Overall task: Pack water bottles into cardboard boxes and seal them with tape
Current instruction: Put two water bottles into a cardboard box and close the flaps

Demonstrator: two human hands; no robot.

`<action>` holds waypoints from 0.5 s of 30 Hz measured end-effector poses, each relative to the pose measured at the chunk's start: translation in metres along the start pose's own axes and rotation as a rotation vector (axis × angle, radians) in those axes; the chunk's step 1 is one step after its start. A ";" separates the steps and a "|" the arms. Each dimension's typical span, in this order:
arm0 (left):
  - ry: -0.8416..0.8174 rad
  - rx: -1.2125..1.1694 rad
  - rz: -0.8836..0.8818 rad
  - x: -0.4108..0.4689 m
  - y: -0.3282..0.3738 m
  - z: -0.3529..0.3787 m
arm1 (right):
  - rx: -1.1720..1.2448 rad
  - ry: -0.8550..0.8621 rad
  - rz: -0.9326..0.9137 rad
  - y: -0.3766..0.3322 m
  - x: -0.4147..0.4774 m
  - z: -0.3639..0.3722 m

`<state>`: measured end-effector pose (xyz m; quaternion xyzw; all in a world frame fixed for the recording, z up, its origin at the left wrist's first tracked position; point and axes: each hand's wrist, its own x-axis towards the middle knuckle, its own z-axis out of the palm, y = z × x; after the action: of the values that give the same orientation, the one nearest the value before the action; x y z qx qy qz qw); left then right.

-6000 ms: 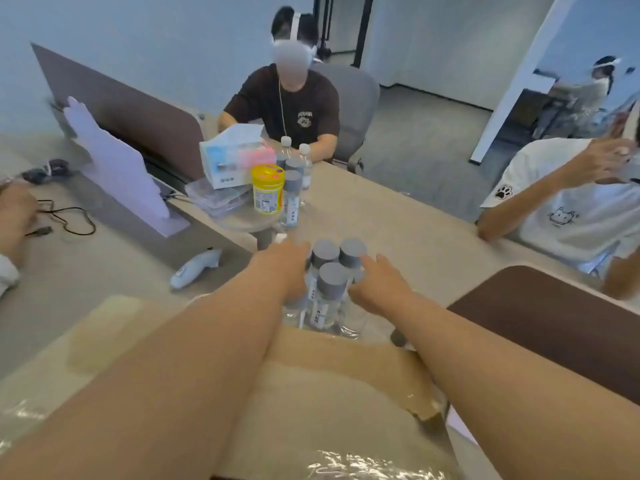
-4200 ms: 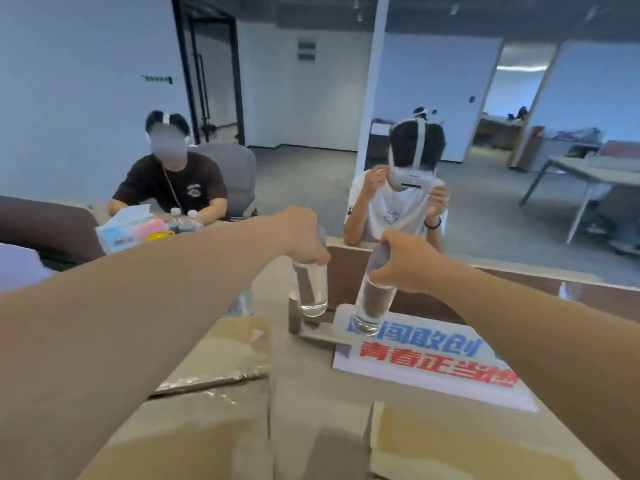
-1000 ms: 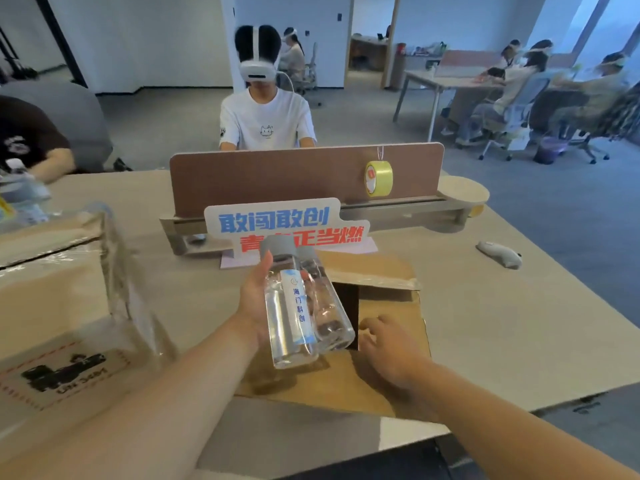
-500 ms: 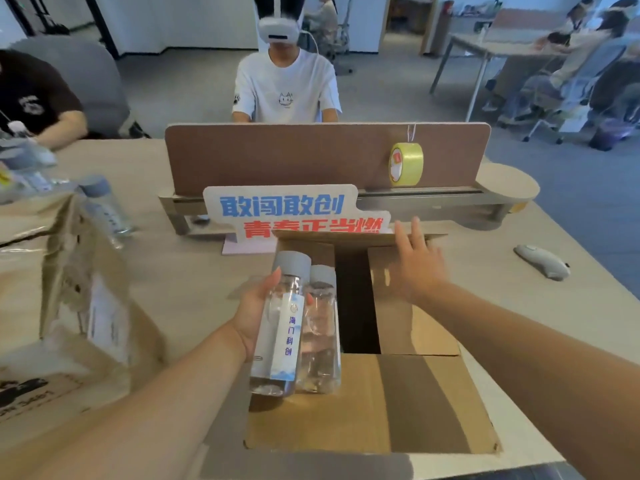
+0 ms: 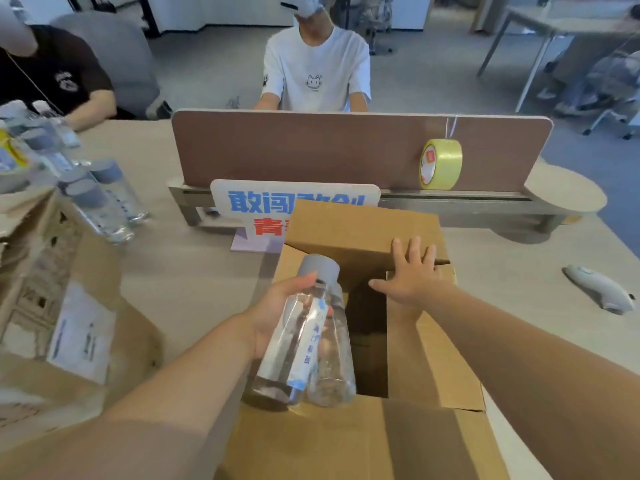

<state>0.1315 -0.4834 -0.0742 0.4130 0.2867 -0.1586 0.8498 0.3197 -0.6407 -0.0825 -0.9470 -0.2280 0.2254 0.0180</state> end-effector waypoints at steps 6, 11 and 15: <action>0.188 0.384 -0.081 0.030 0.009 0.041 | -0.028 0.145 -0.104 0.018 0.000 0.022; 0.481 0.499 -0.115 0.064 -0.031 0.043 | -0.012 0.128 -0.152 0.026 0.003 0.022; 0.583 0.358 -0.046 0.080 -0.037 0.046 | -0.017 0.117 -0.174 0.028 -0.003 0.021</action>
<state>0.1924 -0.5446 -0.1237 0.5768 0.4945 -0.1006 0.6424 0.3206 -0.6688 -0.1039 -0.9353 -0.3101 0.1654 0.0427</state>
